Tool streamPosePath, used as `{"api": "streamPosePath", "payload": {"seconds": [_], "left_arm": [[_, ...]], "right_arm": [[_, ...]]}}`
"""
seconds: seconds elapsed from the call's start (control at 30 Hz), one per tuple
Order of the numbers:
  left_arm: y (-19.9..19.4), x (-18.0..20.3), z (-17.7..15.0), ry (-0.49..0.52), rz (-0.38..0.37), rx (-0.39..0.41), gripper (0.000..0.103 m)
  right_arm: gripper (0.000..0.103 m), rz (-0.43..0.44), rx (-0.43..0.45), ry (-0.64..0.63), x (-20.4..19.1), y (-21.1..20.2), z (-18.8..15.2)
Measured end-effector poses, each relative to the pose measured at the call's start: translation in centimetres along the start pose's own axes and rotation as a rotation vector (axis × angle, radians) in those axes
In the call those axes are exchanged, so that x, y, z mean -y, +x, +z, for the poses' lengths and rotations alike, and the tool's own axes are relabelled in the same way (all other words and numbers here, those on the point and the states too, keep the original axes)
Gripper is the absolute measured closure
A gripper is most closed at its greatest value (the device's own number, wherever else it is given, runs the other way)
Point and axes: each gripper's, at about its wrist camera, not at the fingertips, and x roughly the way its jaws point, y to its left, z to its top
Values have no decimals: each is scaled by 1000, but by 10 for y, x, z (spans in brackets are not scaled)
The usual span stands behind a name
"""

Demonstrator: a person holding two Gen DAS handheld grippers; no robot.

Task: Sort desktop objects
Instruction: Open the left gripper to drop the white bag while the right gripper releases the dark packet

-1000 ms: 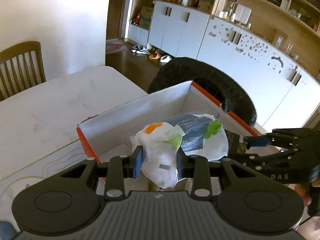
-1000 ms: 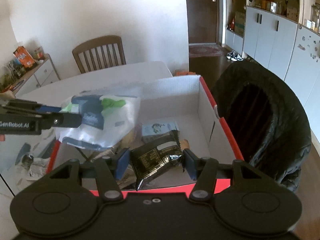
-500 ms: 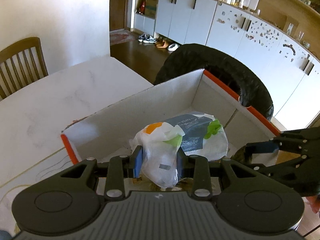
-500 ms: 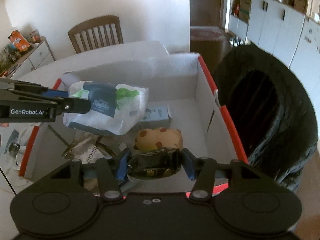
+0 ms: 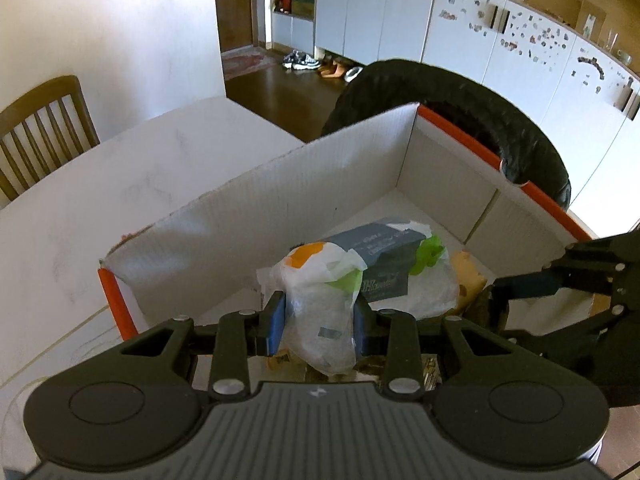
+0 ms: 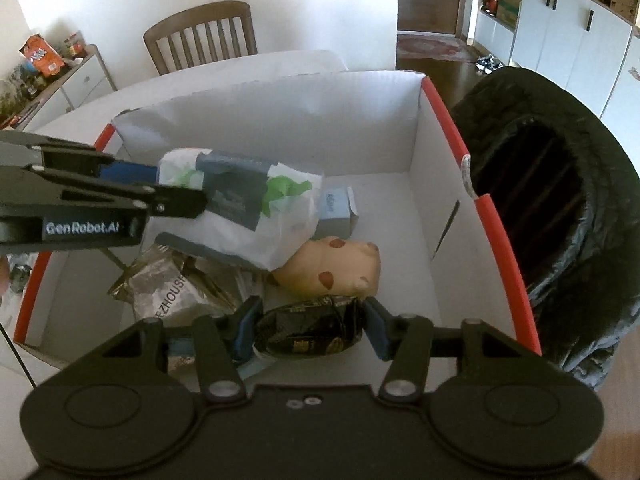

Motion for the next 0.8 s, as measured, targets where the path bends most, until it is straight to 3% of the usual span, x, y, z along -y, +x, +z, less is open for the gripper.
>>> {"api": "streamPosePath", "payload": {"seconds": [0.4, 0.57, 0.7, 0.8], "left_arm": [[2, -3, -3, -5, -3, -55, 68], [3, -8, -4, -26, -16, -81, 63], [1, -8, -4, -29, -30, -86, 57], [-3, -6, -6, -26, -45, -80, 50]], "right_arm": [[40, 7, -3, -22, 1, 3, 2], [37, 10, 6, -21, 2, -2, 2], [27, 38, 36, -5, 6, -13, 1], [25, 55, 61, 0, 7, -22, 1]]}}
